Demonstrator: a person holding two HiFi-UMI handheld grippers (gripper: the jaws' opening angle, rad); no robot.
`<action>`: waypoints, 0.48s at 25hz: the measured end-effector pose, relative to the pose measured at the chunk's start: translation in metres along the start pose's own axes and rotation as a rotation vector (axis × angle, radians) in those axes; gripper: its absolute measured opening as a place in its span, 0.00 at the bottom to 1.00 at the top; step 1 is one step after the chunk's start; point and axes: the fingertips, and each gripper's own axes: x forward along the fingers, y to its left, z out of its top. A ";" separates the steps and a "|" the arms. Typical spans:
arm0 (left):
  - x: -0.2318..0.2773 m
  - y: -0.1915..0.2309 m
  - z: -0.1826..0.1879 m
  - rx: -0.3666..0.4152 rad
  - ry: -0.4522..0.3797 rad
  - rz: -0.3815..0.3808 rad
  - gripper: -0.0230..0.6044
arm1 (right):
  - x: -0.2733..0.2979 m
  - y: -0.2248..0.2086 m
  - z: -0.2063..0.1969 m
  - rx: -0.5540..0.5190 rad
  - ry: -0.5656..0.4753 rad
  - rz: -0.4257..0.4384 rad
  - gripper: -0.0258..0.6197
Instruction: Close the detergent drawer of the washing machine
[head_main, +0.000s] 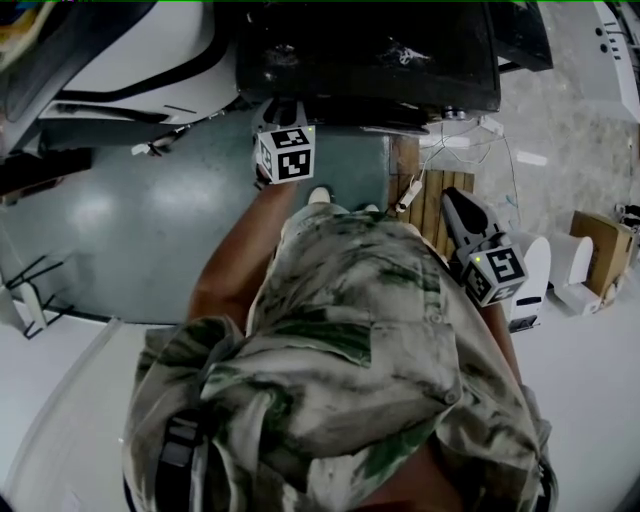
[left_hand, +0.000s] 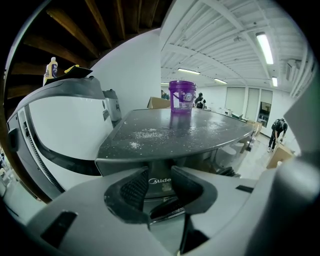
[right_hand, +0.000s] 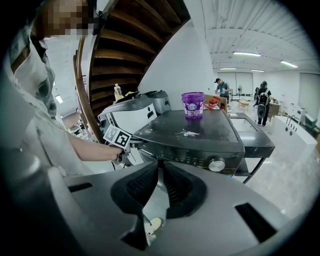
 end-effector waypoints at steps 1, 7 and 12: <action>0.000 -0.001 0.000 -0.003 0.005 0.000 0.28 | -0.001 0.000 0.000 -0.005 -0.008 0.009 0.12; -0.021 -0.003 0.002 -0.049 0.007 0.038 0.28 | -0.019 0.002 -0.005 -0.017 -0.033 0.063 0.12; -0.059 -0.011 0.002 -0.091 -0.016 0.088 0.21 | -0.040 -0.014 -0.017 -0.042 -0.044 0.112 0.12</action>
